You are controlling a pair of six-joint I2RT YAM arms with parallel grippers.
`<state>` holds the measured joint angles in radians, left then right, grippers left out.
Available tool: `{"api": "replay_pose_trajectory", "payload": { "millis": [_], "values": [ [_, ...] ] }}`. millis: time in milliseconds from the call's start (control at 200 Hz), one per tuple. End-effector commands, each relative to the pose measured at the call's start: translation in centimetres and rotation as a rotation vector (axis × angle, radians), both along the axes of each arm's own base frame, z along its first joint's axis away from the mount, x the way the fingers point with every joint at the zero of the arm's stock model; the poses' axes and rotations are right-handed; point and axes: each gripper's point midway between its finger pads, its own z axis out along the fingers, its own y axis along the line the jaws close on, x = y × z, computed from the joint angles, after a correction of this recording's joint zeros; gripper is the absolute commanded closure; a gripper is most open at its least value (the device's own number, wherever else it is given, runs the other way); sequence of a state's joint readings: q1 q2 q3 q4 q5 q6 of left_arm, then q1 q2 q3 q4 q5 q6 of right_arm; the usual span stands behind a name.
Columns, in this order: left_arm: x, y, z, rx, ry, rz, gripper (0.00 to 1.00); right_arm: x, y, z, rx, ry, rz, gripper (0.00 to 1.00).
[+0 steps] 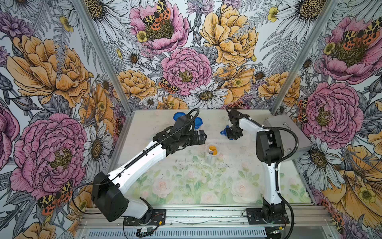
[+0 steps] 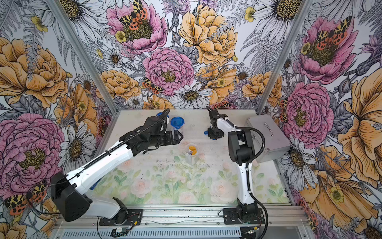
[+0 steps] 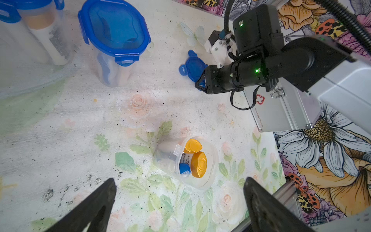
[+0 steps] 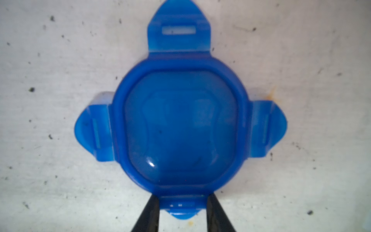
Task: Pack away toiletry kits
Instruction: Pick up the lid from the center of the board.
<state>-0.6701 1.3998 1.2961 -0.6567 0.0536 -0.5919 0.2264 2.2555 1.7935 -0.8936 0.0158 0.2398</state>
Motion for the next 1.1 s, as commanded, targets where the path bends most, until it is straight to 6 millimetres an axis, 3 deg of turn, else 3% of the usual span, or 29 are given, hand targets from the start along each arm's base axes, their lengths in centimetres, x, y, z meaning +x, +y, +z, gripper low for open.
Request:
{"api": "replay_pose_trajectory", "payload": {
  "millis": [0,230,580,896,1096],
  "values": [
    [-0.4,0.6,0.7,-0.016,-0.021,0.025,0.01,-1.0,0.9,1.8,0.013,-0.009,0.040,0.73],
    [-1.9,1.5,-0.8,-0.044,0.063,0.012,0.01,-2.9,1.2,4.7,0.061,-0.032,0.027,0.79],
    [-3.2,2.8,-3.2,-0.064,0.199,-0.023,0.01,-7.1,1.4,10.2,0.103,-0.116,0.075,0.80],
    [-3.6,3.5,-4.5,-0.070,0.260,-0.030,0.01,-11.4,4.9,15.9,0.165,-0.253,0.247,0.80],
    [-3.5,5.5,-5.6,-0.084,0.296,0.031,0.01,-15.5,7.7,17.7,0.190,-0.306,0.366,0.81]
  ]
}}
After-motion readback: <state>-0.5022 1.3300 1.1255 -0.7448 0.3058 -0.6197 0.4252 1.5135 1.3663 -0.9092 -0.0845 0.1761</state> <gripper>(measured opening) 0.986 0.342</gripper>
